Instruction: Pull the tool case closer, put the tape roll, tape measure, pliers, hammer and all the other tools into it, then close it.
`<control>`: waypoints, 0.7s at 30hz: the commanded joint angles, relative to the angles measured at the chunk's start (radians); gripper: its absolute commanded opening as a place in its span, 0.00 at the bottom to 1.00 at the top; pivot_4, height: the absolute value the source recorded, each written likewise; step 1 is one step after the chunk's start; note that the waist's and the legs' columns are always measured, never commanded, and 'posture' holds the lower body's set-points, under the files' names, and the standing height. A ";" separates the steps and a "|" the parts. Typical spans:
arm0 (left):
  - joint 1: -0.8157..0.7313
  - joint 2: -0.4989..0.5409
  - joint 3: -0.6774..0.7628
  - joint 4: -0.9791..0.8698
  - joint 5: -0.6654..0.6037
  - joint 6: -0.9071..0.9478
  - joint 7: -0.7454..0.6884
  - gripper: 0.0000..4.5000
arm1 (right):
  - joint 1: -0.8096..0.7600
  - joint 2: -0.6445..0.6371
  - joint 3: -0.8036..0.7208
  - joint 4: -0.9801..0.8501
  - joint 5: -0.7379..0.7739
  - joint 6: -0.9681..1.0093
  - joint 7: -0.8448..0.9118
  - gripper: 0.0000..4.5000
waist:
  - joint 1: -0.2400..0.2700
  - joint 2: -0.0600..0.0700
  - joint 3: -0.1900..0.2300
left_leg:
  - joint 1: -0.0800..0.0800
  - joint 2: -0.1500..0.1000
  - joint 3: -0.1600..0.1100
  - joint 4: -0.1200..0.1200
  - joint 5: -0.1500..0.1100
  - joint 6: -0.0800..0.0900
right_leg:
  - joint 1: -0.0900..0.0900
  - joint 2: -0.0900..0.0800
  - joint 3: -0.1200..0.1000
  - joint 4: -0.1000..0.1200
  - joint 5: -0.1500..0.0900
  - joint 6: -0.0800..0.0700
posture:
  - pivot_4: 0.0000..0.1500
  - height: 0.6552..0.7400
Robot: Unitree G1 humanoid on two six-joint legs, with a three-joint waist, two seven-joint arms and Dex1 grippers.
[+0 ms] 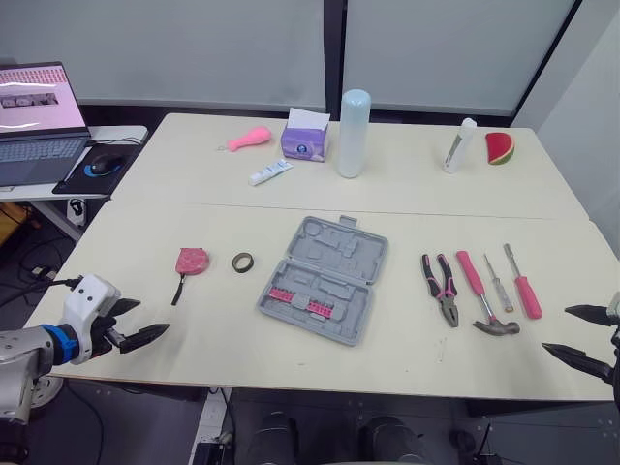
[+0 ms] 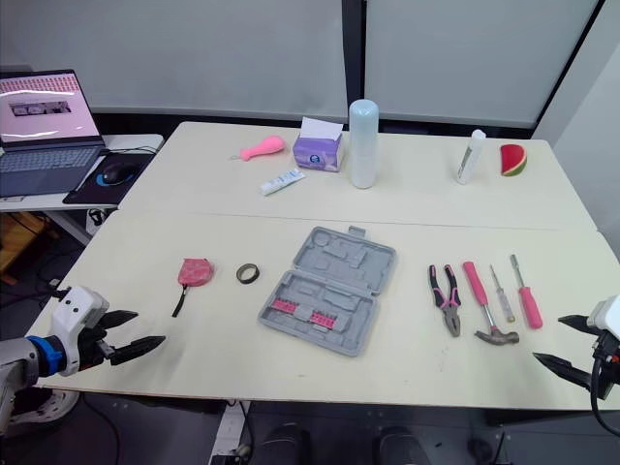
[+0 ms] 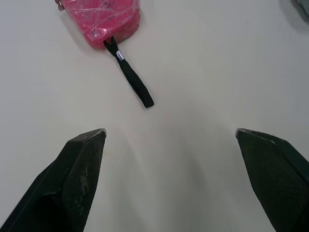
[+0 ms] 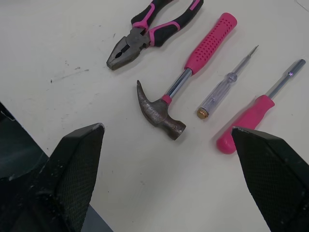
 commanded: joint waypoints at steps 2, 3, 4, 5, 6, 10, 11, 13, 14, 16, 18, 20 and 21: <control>-0.004 0.034 0.029 0.024 -0.001 -0.030 -0.005 1.00 | 0.004 0.002 -0.035 -0.010 0.012 -0.008 -0.009 1.00 | 0.000 0.000 0.000 | 0.000 0.000 0.000 0.000 0.000 0.000 | 0.000 0.000 0.000 0.000 0.000 0.000 | 1.00 0.44; -0.003 0.035 0.029 0.028 -0.001 -0.034 -0.007 1.00 | 0.005 0.002 -0.035 -0.011 0.011 -0.009 -0.010 1.00 | 0.000 0.000 0.000 | 0.000 0.000 0.000 0.000 0.000 0.000 | 0.000 0.000 0.000 0.000 0.000 0.000 | 1.00 0.44; -0.003 0.036 0.028 0.032 -0.003 -0.036 -0.009 1.00 | 0.004 0.003 -0.034 -0.010 0.010 -0.013 -0.012 1.00 | 0.000 0.000 0.000 | 0.000 0.000 0.000 0.000 0.000 0.000 | 0.000 0.000 0.000 0.000 0.000 0.000 | 1.00 0.44; 0.000 0.038 0.029 0.035 -0.005 -0.037 -0.013 1.00 | 0.006 0.004 -0.034 -0.012 0.010 -0.016 -0.012 1.00 | 0.000 0.000 0.000 | 0.000 0.000 0.000 0.000 0.000 0.000 | 0.000 0.000 0.000 0.000 0.000 0.000 | 1.00 0.44; 0.004 0.039 0.029 0.036 -0.007 -0.039 -0.018 1.00 | 0.009 0.005 -0.035 -0.014 0.011 -0.017 -0.011 1.00 | 0.000 0.000 0.000 | 0.000 0.000 0.000 0.000 0.000 0.000 | 0.000 0.000 0.000 0.000 0.000 0.000 | 1.00 0.44; 0.015 0.038 0.045 0.032 -0.022 -0.035 -0.025 1.00 | 0.029 0.009 -0.041 -0.028 0.004 -0.023 -0.021 1.00 | 0.000 0.000 0.000 | 0.000 0.000 0.000 0.000 0.000 0.000 | 0.000 0.000 0.000 0.000 0.000 0.000 | 1.00 0.44; 0.016 0.035 0.049 0.020 -0.026 -0.027 -0.018 1.00 | 0.034 0.011 -0.042 -0.033 0.002 -0.023 -0.027 1.00 | 0.000 0.000 0.000 | 0.000 0.000 0.000 0.000 0.000 0.000 | 0.000 0.000 0.000 0.000 0.000 0.000 | 1.00 0.44; 0.014 0.025 0.055 -0.018 -0.040 0.002 -0.006 1.00 | 0.033 0.016 -0.043 -0.058 0.005 -0.018 -0.046 1.00 | 0.000 0.000 0.000 | 0.000 0.000 0.000 0.000 0.000 0.000 | 0.000 0.000 0.000 0.000 0.000 0.000 | 1.00 0.44; 0.012 0.021 0.049 -0.046 -0.049 0.016 -0.008 1.00 | 0.026 0.019 -0.042 -0.079 0.015 -0.002 -0.055 1.00 | 0.000 0.000 0.000 | 0.000 0.000 0.000 0.000 0.000 0.000 | 0.000 0.000 0.000 0.000 0.000 0.000 | 1.00 0.44; 0.003 0.015 0.033 -0.095 -0.064 0.035 -0.016 1.00 | 0.019 0.022 -0.036 -0.129 0.039 0.036 -0.068 1.00 | 0.000 0.000 0.000 | 0.000 0.000 0.000 0.000 0.000 0.000 | 0.000 0.000 0.000 0.000 0.000 0.000 | 1.00 0.44; -0.033 0.014 0.004 -0.141 -0.076 0.054 -0.032 1.00 | 0.016 0.022 -0.018 -0.200 0.064 0.074 -0.075 1.00 | 0.001 0.000 0.000 | 0.000 0.000 -0.001 0.000 0.000 0.000 | 0.001 0.000 0.000 0.000 0.000 0.000 | 1.00 0.44; -0.088 0.013 -0.026 -0.152 -0.070 0.057 -0.044 0.91 | 0.004 0.025 0.005 -0.270 0.081 0.113 -0.096 0.96 | 0.002 0.000 0.000 | 0.000 0.000 -0.002 0.000 0.000 0.000 | 0.001 0.000 0.000 0.000 0.000 0.000 | 1.00 0.44; -0.123 0.011 -0.047 -0.148 -0.061 0.052 -0.052 0.86 | -0.005 0.026 0.023 -0.302 0.086 0.128 -0.108 0.91 | 0.002 0.000 0.000 | 0.000 0.000 -0.002 0.001 0.000 0.000 | 0.001 0.000 0.000 0.000 0.000 0.000 | 1.00 0.44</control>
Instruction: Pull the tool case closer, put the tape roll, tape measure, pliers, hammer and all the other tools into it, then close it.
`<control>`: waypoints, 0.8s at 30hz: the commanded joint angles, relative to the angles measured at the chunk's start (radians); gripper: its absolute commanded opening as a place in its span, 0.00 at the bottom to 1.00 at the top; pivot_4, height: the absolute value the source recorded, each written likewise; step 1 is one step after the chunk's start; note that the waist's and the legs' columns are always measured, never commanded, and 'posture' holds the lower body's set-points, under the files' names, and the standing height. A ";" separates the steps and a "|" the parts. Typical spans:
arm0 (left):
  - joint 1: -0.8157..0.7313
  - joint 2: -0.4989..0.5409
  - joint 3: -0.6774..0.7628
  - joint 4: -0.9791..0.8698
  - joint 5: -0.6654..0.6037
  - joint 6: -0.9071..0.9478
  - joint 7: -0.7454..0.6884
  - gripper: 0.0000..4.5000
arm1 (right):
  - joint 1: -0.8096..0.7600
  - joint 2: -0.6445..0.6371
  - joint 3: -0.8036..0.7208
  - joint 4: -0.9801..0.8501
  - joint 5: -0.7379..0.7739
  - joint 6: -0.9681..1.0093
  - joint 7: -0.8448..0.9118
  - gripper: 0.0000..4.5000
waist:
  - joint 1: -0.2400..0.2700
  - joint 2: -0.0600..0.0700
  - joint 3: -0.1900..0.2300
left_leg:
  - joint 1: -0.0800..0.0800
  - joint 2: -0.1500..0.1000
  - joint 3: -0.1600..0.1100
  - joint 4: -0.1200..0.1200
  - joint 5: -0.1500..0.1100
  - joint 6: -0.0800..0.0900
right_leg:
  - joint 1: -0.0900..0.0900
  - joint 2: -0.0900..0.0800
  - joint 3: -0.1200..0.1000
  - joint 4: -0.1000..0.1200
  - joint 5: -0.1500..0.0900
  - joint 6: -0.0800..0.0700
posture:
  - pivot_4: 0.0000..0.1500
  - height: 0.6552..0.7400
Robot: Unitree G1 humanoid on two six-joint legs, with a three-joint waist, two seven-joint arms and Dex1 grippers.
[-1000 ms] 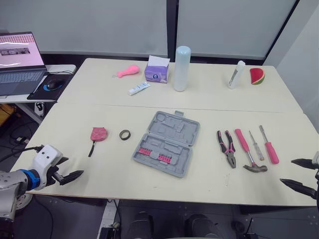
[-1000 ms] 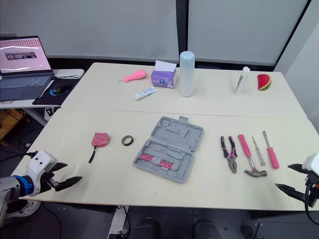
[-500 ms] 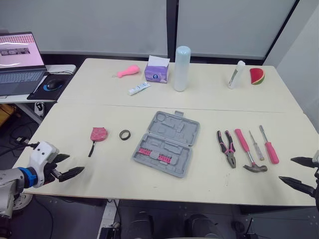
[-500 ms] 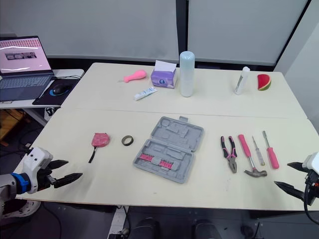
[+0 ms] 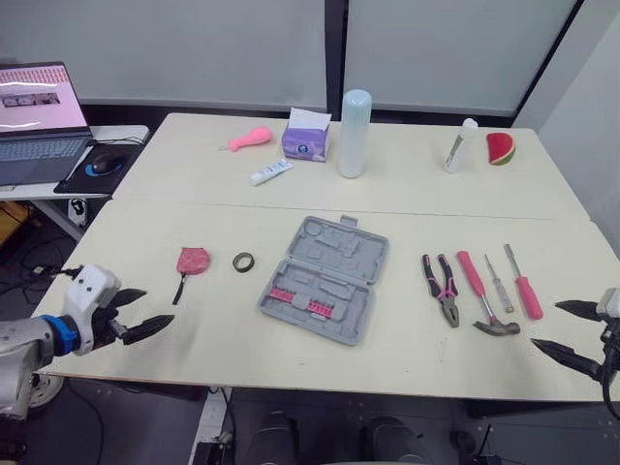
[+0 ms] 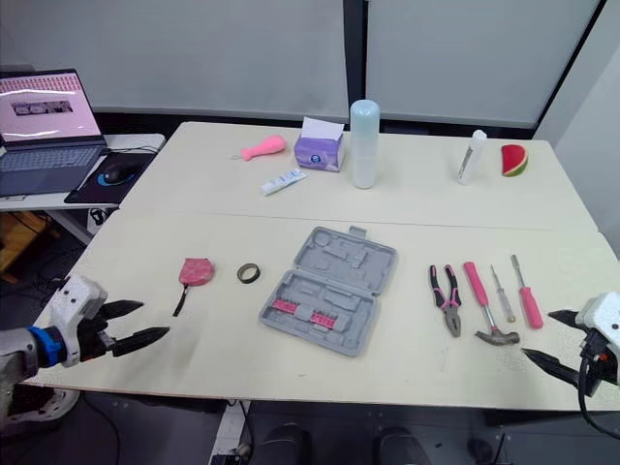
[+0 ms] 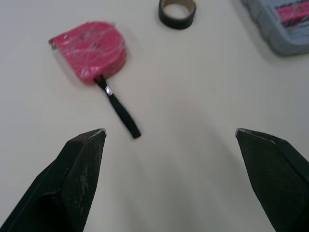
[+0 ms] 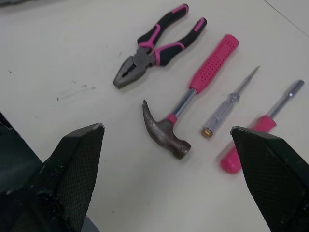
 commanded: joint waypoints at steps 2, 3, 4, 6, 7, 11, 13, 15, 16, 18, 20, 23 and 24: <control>-0.150 -0.011 -0.081 0.000 0.021 -0.022 -0.026 0.72 | -0.052 0.011 0.072 -0.151 0.039 0.077 -0.064 0.79 | 0.001 0.000 0.000 | 0.000 0.000 0.000 0.000 0.000 0.000 | 0.000 0.000 -0.001 0.000 0.000 0.000 | 1.00 0.44; -0.190 -0.020 -0.108 0.014 0.034 -0.030 -0.029 0.64 | -0.070 0.017 0.103 -0.167 0.035 0.089 -0.086 0.70 | 0.001 0.000 0.000 | 0.000 0.000 0.000 0.001 0.000 0.000 | 0.000 0.000 -0.001 0.000 0.000 0.000 | 1.00 0.44; -0.240 -0.036 -0.146 0.040 0.061 -0.049 -0.032 0.58 | -0.097 0.029 0.155 -0.180 0.024 0.098 -0.113 0.63 | 0.002 0.000 0.000 | 0.000 -0.001 0.000 0.001 0.000 0.000 | 0.001 0.000 -0.001 0.000 0.000 0.000 | 1.00 0.44; -0.313 -0.060 -0.206 0.096 0.109 -0.094 -0.040 0.43 | -0.146 0.055 0.243 -0.193 -0.001 0.119 -0.165 0.50 | 0.002 0.000 0.000 | 0.000 -0.001 0.000 0.001 0.000 0.000 | 0.000 0.001 -0.002 0.000 0.000 0.000 | 1.00 0.44; -0.358 -0.082 -0.243 0.136 0.140 -0.127 -0.040 0.36 | -0.182 0.076 0.306 -0.189 -0.026 0.126 -0.198 0.46 | 0.002 0.000 0.000 | 0.000 -0.001 0.000 0.002 0.000 0.000 | 0.000 0.002 -0.002 0.000 0.000 0.000 | 1.00 0.44; -0.494 -0.150 -0.333 0.295 0.232 -0.241 -0.030 0.07 | -0.295 0.144 0.472 -0.162 -0.087 0.156 -0.286 0.27 | -0.001 0.000 0.000 | -0.001 -0.001 0.001 0.002 0.000 0.000 | -0.001 0.002 -0.002 0.000 0.000 0.000 | 1.00 0.44; -0.585 -0.205 -0.378 0.415 0.287 -0.302 -0.003 0.00 | -0.368 0.198 0.572 -0.116 -0.132 0.163 -0.332 0.19 | -0.001 0.000 0.000 | -0.003 -0.001 0.001 0.002 0.000 0.000 | -0.003 0.002 -0.002 0.001 0.000 0.000 | 1.00 0.44; -0.673 -0.264 -0.424 0.537 0.341 -0.355 0.022 0.00 | -0.456 0.265 0.667 -0.043 -0.187 0.163 -0.381 0.11 | 0.001 -0.001 0.000 | -0.004 -0.001 0.000 0.003 0.000 0.000 | -0.004 0.002 -0.002 0.001 0.000 0.000 | 1.00 0.44; -0.703 -0.283 -0.439 0.588 0.361 -0.378 0.028 0.00 | -0.489 0.288 0.698 -0.014 -0.207 0.163 -0.396 0.08 | 0.001 -0.001 0.000 | -0.004 -0.001 -0.001 0.004 0.001 0.000 | -0.004 0.002 -0.003 0.002 0.000 0.000 | 1.00 0.44; -0.750 -0.311 -0.457 0.676 0.392 -0.416 0.044 0.00 | -0.546 0.328 0.744 0.039 -0.240 0.165 -0.421 0.01 | 0.001 -0.001 -0.001 | -0.009 -0.001 0.000 0.005 0.001 0.000 | -0.009 0.002 -0.003 0.004 0.000 0.000 | 1.00 0.44; -0.788 -0.343 -0.471 0.749 0.418 -0.444 0.067 0.00 | -0.597 0.365 0.778 0.091 -0.263 0.169 -0.441 0.00 | -0.002 -0.001 -0.001 | -0.020 -0.001 0.001 0.008 0.003 -0.004 | -0.021 0.002 -0.003 0.007 0.000 0.000 | 1.00 0.44; -0.833 -0.381 -0.490 0.825 0.460 -0.471 0.107 0.00 | -0.653 0.402 0.815 0.160 -0.292 0.164 -0.458 0.00 | -0.002 -0.001 -0.001 | -0.032 0.000 0.002 0.017 0.003 -0.004 | -0.035 0.000 -0.005 0.019 0.000 0.000 | 1.00 0.44; -0.846 -0.390 -0.491 0.848 0.471 -0.474 0.124 0.00 | -0.666 0.412 0.824 0.178 -0.298 0.163 -0.460 0.00 | -0.002 -0.001 -0.001 | -0.033 -0.001 0.002 0.017 0.003 -0.004 | -0.037 -0.001 -0.006 0.019 0.000 0.000 | 1.00 0.44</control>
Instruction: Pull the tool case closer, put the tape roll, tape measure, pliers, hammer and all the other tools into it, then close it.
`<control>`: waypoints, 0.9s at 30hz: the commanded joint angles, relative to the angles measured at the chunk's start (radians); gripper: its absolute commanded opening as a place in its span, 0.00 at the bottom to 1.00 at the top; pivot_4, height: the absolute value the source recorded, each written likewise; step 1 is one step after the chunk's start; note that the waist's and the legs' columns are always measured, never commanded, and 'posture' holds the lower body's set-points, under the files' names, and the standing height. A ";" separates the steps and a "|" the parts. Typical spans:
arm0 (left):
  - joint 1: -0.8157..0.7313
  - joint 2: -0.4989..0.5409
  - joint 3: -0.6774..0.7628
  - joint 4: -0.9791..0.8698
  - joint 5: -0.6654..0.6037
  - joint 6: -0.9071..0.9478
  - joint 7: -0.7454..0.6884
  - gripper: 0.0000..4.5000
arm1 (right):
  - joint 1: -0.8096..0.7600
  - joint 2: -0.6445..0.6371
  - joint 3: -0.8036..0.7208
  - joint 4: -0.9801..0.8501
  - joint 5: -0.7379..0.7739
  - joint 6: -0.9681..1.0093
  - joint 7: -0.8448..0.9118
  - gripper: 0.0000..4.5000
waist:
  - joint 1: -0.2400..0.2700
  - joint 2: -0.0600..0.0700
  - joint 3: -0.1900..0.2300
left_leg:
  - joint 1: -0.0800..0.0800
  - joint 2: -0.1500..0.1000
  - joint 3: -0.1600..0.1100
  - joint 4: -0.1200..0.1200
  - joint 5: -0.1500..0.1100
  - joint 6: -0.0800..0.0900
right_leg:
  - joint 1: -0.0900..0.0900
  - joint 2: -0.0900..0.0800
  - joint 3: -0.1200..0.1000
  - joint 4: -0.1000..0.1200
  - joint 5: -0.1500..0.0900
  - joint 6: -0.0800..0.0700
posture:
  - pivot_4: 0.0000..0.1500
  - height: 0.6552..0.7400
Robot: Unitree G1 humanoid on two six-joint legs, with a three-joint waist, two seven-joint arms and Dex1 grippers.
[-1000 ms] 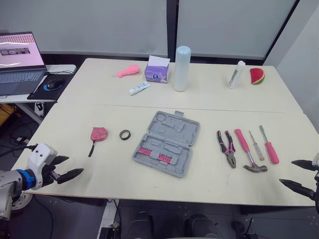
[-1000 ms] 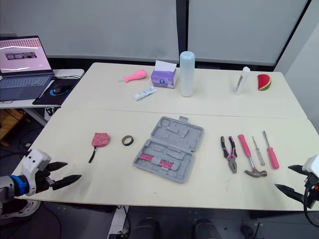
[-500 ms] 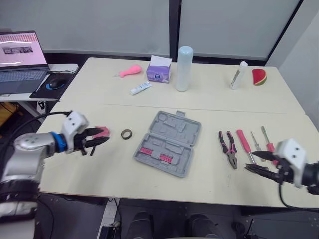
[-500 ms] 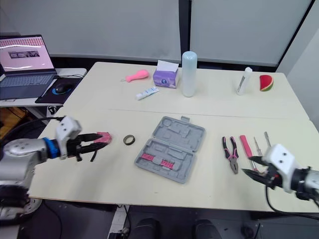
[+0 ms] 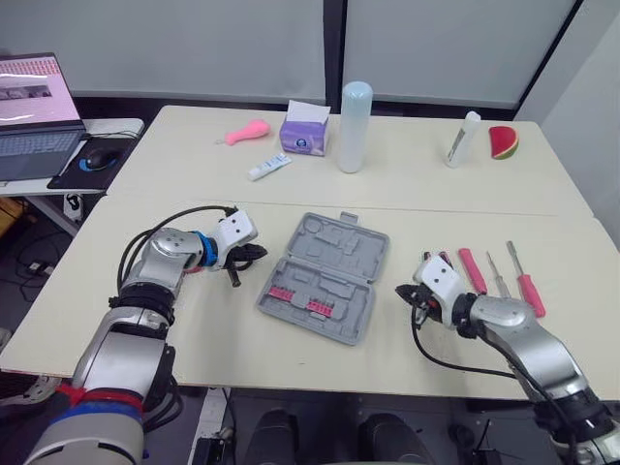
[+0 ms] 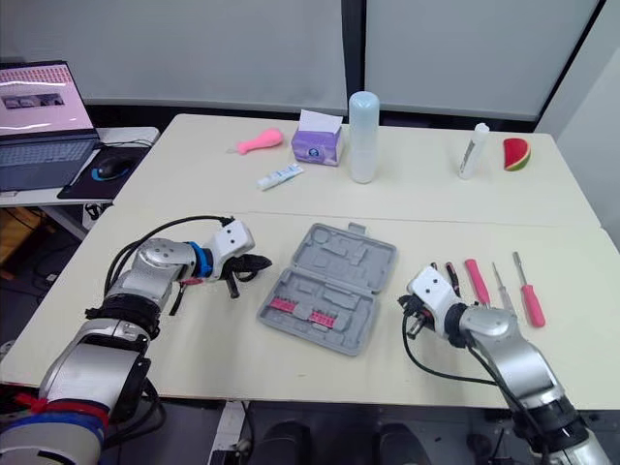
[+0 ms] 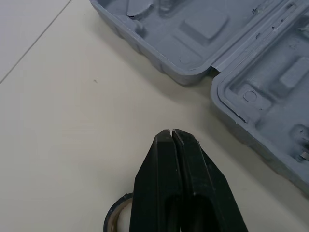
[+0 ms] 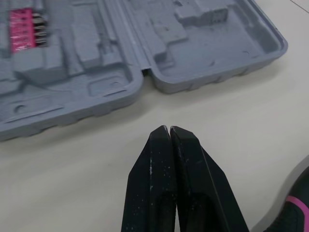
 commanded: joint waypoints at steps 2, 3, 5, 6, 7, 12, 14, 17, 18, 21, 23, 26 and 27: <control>-0.064 -0.023 -0.015 0.089 0.055 -0.046 0.067 0.00 | -0.061 0.035 0.039 0.060 -0.037 -0.016 -0.014 0.00 | 0.001 0.000 0.000 | 0.000 0.000 0.000 0.000 0.000 0.000 | -0.001 -0.001 -0.001 0.000 0.000 0.000 | 1.00 0.44; -0.071 -0.030 -0.015 0.104 0.060 -0.047 0.077 0.00 | -0.073 0.043 0.048 0.078 -0.043 -0.021 -0.013 0.00 | 0.001 0.000 0.000 | 0.000 0.000 -0.001 0.000 0.000 0.000 | -0.001 -0.001 -0.001 0.000 0.000 0.000 | 1.00 0.44; -0.083 -0.043 -0.010 0.127 0.066 -0.050 0.090 0.00 | -0.092 0.058 0.060 0.109 -0.052 -0.028 -0.012 0.00 | 0.000 0.000 0.000 | 0.000 0.000 -0.001 0.001 0.000 0.000 | -0.001 -0.001 -0.001 0.002 0.000 0.000 | 1.00 0.44; -0.086 -0.049 -0.008 0.134 0.068 -0.054 0.096 0.00 | -0.101 0.066 0.065 0.122 -0.055 -0.030 -0.014 0.00 | 0.000 0.000 0.000 | 0.001 0.000 -0.001 0.001 0.000 0.000 | -0.001 -0.001 -0.001 0.004 0.000 0.000 | 1.00 0.44; -0.089 -0.055 -0.007 0.140 0.070 -0.056 0.099 0.00 | -0.110 0.075 0.070 0.136 -0.059 -0.032 -0.016 0.00 | 0.000 0.000 0.000 | 0.001 0.000 0.000 0.002 0.000 0.000 | -0.001 -0.001 -0.001 0.005 0.000 0.000 | 1.00 0.44; -0.087 -0.076 -0.005 0.154 0.073 -0.065 0.094 0.00 | -0.141 0.110 0.084 0.201 -0.078 -0.052 -0.013 0.00 | -0.001 0.000 0.000 | 0.001 0.000 0.002 0.002 0.001 0.000 | -0.005 -0.003 -0.001 0.010 0.000 0.000 | 1.00 0.44; -0.088 -0.089 0.004 0.160 0.067 -0.063 0.106 0.00 | -0.151 0.119 0.086 0.220 -0.083 -0.060 -0.011 0.00 | -0.001 0.000 0.000 | 0.001 0.000 0.003 0.002 0.001 0.000 | -0.007 -0.003 -0.001 0.014 0.000 0.000 | 1.00 0.44; -0.089 -0.110 0.008 0.165 0.069 -0.067 0.120 0.00 | -0.159 0.125 0.090 0.233 -0.087 -0.070 -0.006 0.00 | -0.001 0.000 0.000 | 0.001 0.000 0.004 0.002 0.001 0.000 | -0.009 -0.005 -0.003 0.015 0.000 0.000 | 1.00 0.44; -0.089 -0.116 0.010 0.166 0.070 -0.070 0.121 0.00 | -0.160 0.127 0.090 0.236 -0.087 -0.073 -0.004 0.00 | -0.001 0.000 0.000 | 0.001 0.000 0.004 0.003 0.001 0.000 | -0.010 -0.005 -0.003 0.015 0.000 0.000 | 1.00 0.44; -0.086 -0.139 0.008 0.164 0.071 -0.079 0.102 0.00 | -0.166 0.130 0.088 0.237 -0.084 -0.079 0.005 0.00 | -0.001 0.000 0.000 | 0.001 0.000 0.004 0.003 0.001 0.000 | -0.010 -0.005 -0.003 0.016 0.000 0.000 | 1.00 0.44; -0.081 -0.148 0.004 0.159 0.068 -0.085 0.057 0.00 | -0.170 0.132 0.091 0.240 -0.084 -0.084 0.014 0.00 | -0.001 0.000 0.000 | 0.001 0.000 0.005 0.003 0.001 0.000 | -0.010 -0.005 -0.003 0.016 0.000 0.000 | 1.00 0.44; -0.070 -0.145 0.001 0.147 0.063 -0.084 -0.017 0.00 | -0.169 0.127 0.091 0.231 -0.084 -0.086 0.031 0.00 | -0.002 0.000 0.000 | 0.001 0.000 0.005 0.003 0.001 0.000 | -0.011 -0.005 -0.003 0.016 0.000 0.000 | 1.00 0.44; -0.067 -0.144 0.002 0.142 0.061 -0.084 -0.037 0.00 | -0.168 0.125 0.091 0.226 -0.084 -0.085 0.036 0.00 | -0.002 0.000 0.000 | 0.001 0.000 0.006 0.003 0.001 0.000 | -0.011 -0.005 -0.003 0.016 0.000 0.000 | 1.00 0.44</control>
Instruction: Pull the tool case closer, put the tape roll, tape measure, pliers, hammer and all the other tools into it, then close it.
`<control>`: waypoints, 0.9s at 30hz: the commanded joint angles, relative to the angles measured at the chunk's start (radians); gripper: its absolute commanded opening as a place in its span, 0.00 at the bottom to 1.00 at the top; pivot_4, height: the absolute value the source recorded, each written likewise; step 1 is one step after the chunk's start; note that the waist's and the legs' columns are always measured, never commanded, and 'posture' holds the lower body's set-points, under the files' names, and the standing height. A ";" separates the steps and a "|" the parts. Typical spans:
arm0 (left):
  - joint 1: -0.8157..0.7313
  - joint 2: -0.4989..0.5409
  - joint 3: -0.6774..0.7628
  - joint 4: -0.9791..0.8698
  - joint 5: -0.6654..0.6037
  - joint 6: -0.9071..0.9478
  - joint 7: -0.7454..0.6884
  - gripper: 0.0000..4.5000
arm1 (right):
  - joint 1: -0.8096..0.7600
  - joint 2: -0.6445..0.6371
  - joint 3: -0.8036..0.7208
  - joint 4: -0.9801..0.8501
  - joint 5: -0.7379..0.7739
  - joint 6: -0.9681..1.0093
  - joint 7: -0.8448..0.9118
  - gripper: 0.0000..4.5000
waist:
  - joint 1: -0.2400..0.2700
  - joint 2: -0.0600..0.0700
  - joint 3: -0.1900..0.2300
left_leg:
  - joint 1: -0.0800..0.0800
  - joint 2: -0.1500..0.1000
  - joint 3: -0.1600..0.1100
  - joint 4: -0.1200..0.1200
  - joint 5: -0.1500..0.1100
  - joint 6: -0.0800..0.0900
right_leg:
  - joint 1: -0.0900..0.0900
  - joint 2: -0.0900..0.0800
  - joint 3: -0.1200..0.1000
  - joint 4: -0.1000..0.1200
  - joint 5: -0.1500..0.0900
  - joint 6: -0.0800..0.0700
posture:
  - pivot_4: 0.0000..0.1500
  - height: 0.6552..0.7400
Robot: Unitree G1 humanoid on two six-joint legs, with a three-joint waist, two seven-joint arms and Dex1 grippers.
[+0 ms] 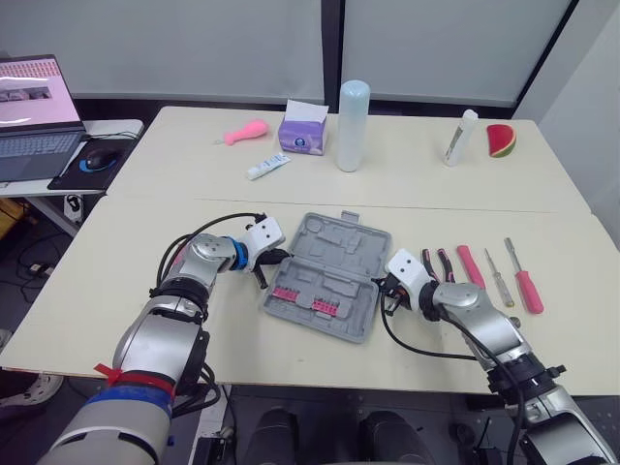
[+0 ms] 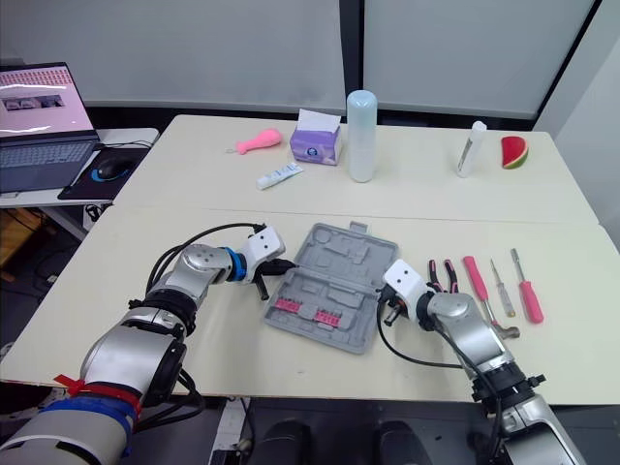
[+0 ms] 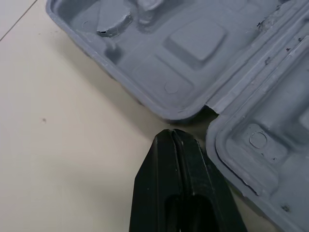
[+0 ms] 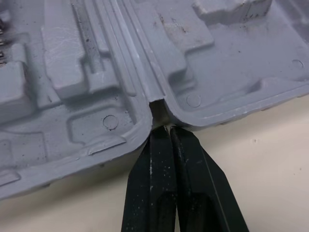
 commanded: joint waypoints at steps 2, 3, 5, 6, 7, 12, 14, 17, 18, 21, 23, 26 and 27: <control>0.014 -0.018 -0.001 -0.038 -0.020 -0.008 -0.134 0.00 | -0.007 -0.008 -0.003 -0.042 0.010 -0.019 0.039 0.00 | 0.000 0.000 0.000 | 0.000 0.000 0.000 0.000 0.000 0.000 | 0.000 0.000 0.000 0.000 0.000 0.000 | 1.00 0.44; 0.019 -0.017 0.000 -0.048 -0.025 -0.004 -0.159 0.00 | -0.005 -0.014 -0.003 -0.049 0.012 -0.017 0.047 0.00 | 0.000 0.000 0.000 | 0.000 0.000 0.000 0.000 0.000 0.000 | 0.000 0.000 0.000 0.000 0.000 0.000 | 1.00 0.44; 0.032 -0.017 0.003 -0.069 -0.034 0.007 -0.195 0.00 | -0.001 -0.025 -0.004 -0.062 0.015 -0.012 0.062 0.00 | 0.000 0.000 0.000 | 0.000 0.000 0.000 0.000 0.000 0.000 | 0.000 0.000 0.000 0.000 0.000 0.000 | 1.00 0.44; 0.041 -0.016 0.003 -0.083 -0.038 0.012 -0.212 0.00 | 0.003 -0.033 -0.004 -0.072 0.018 -0.007 0.072 0.00 | 0.000 0.000 0.000 | 0.000 0.000 0.000 0.000 0.000 0.000 | 0.000 0.000 0.000 0.000 0.000 0.000 | 1.00 0.44; 0.052 -0.016 0.003 -0.102 -0.043 0.018 -0.227 0.00 | 0.009 -0.042 -0.004 -0.084 0.022 0.000 0.083 0.00 | 0.000 0.000 0.000 | 0.000 0.000 0.000 0.000 0.000 0.000 | 0.000 0.000 0.000 0.000 0.000 0.000 | 1.00 0.44; 0.118 -0.006 0.003 -0.226 -0.066 0.074 -0.279 0.00 | 0.034 -0.079 -0.007 -0.145 0.031 0.033 0.118 0.00 | 0.000 0.000 0.000 | 0.000 0.000 0.000 0.000 0.000 0.000 | -0.001 -0.001 0.000 0.000 0.000 0.000 | 1.00 0.44; 0.157 0.000 0.002 -0.300 -0.079 0.124 -0.292 0.00 | 0.042 -0.094 -0.013 -0.163 0.033 0.049 0.128 0.00 | 0.000 0.000 0.000 | 0.000 0.000 0.000 0.000 0.000 0.000 | -0.001 -0.001 0.000 0.000 0.000 0.000 | 1.00 0.44; 0.219 0.015 -0.002 -0.417 -0.095 0.202 -0.310 0.00 | 0.053 -0.111 -0.020 -0.191 0.041 0.081 0.135 0.00 | 0.000 0.000 0.000 | 0.000 0.000 0.000 0.000 0.000 0.000 | -0.001 -0.001 0.001 0.000 0.000 0.000 | 1.00 0.44; 0.252 0.020 -0.005 -0.480 -0.106 0.249 -0.318 0.00 | 0.059 -0.118 -0.025 -0.203 0.046 0.093 0.139 0.00 | -0.001 0.001 0.000 | 0.000 0.000 0.000 0.000 0.000 0.000 | -0.001 -0.001 0.001 0.000 0.000 0.000 | 1.00 0.44; 0.354 0.039 -0.017 -0.683 -0.136 0.389 -0.333 0.00 | 0.081 -0.144 -0.040 -0.245 0.066 0.137 0.157 0.00 | -0.001 0.001 -0.001 | 0.000 0.000 0.000 0.000 0.000 0.000 | -0.001 -0.001 0.001 0.000 0.000 0.000 | 1.00 0.44; 0.390 0.051 -0.023 -0.766 -0.145 0.446 -0.330 0.00 | 0.087 -0.152 -0.044 -0.262 0.074 0.157 0.159 0.00 | 0.000 0.001 -0.001 | 0.000 0.000 -0.002 0.000 0.000 0.000 | 0.000 -0.001 0.002 0.000 0.000 0.000 | 1.00 0.44; 0.464 0.078 -0.031 -0.895 -0.163 0.526 -0.327 0.00 | 0.111 -0.172 -0.043 -0.311 0.086 0.203 0.164 0.00 | -0.001 0.001 -0.001 | 0.000 0.000 -0.002 0.000 0.000 0.000 | 0.000 -0.001 0.002 0.000 0.000 0.000 | 1.00 0.44; 0.483 0.085 -0.034 -0.927 -0.169 0.549 -0.324 0.00 | 0.120 -0.178 -0.043 -0.324 0.089 0.216 0.165 0.00 | -0.001 0.001 -0.001 | 0.000 0.000 -0.002 0.000 0.000 0.000 | 0.001 0.000 0.003 0.000 0.000 0.000 | 1.00 0.44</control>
